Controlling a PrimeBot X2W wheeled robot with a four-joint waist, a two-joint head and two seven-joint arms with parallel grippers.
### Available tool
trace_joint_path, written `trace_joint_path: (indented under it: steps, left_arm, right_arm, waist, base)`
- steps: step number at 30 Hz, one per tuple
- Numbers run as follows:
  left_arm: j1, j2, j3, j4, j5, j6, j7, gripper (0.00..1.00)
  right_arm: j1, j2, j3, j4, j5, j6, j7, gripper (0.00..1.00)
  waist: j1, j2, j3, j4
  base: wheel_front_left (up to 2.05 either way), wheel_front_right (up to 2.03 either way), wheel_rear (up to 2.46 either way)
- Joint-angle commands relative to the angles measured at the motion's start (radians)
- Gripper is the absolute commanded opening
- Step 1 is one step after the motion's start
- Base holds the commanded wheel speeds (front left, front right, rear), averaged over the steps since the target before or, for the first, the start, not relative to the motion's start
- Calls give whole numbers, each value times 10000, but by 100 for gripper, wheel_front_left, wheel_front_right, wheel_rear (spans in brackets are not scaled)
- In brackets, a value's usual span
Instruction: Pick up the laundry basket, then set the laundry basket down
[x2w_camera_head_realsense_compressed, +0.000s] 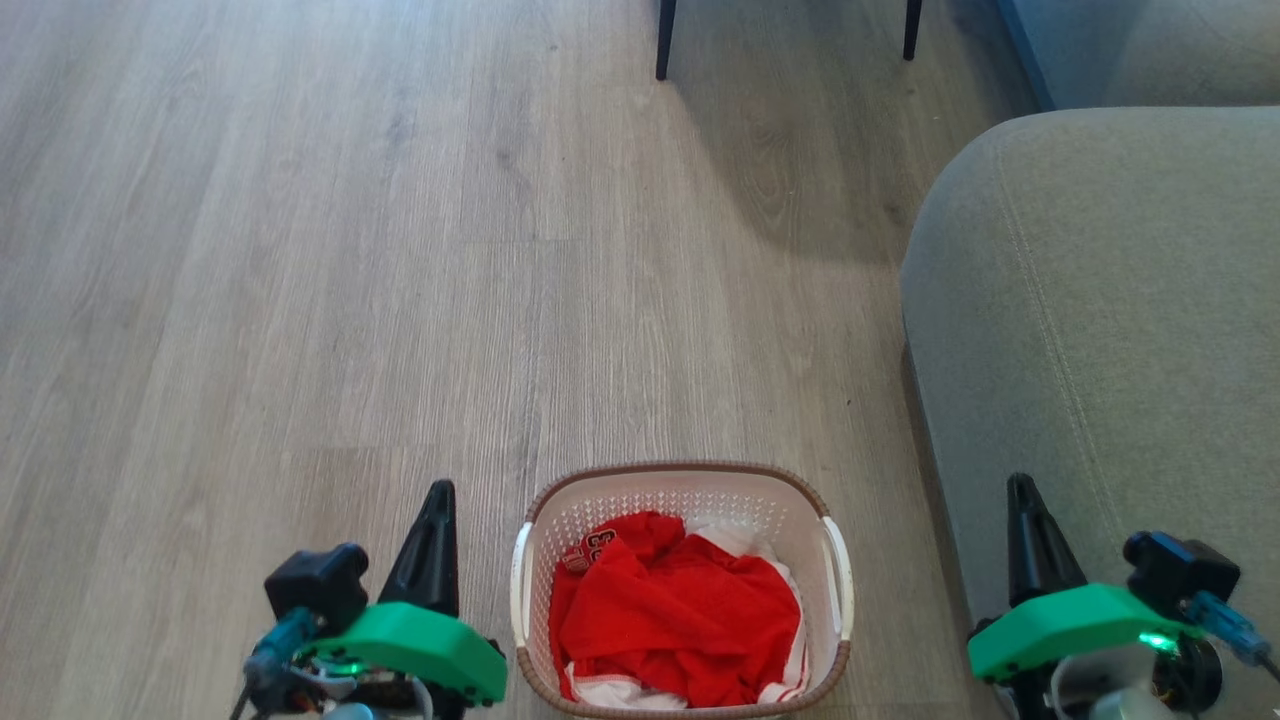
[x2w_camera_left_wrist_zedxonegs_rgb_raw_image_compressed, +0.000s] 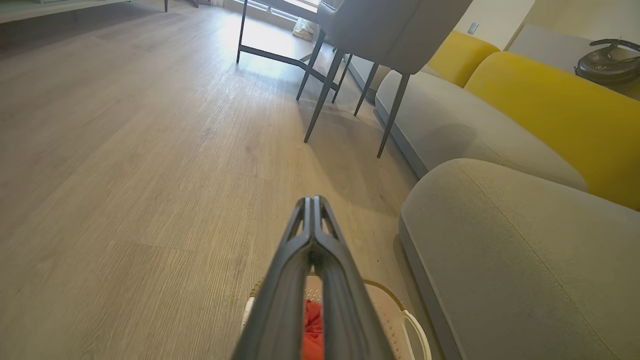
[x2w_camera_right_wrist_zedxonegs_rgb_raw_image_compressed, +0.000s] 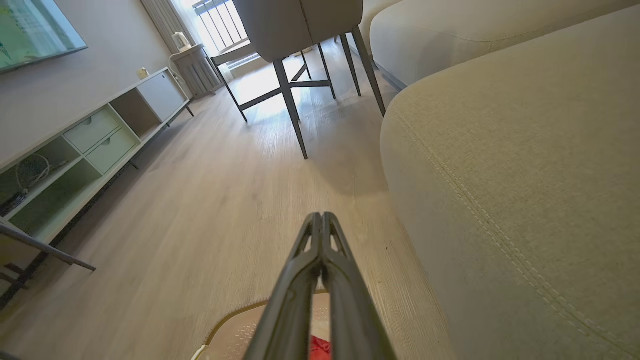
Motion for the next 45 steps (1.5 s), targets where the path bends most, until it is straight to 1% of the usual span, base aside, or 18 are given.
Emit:
trace_joint_path:
  steps: [1, 45]
  left_arm:
    - [-503, 52, 233, -268, -312, -85, 70, 0]
    - [-855, 221, 1455, 90, -4912, -727, 1146, 0]
  right_arm:
    - [-455, -101, -91, -263, 316, 5, 69, 0]
    - [-855, -239, -518, 64, 4713, 19, 1191, 0]
  waist:
    - [0, 0, -1, -9]
    - [0, 0, -25, -225]
  base:
    - [0, 0, 0]
    - [0, 0, 0]
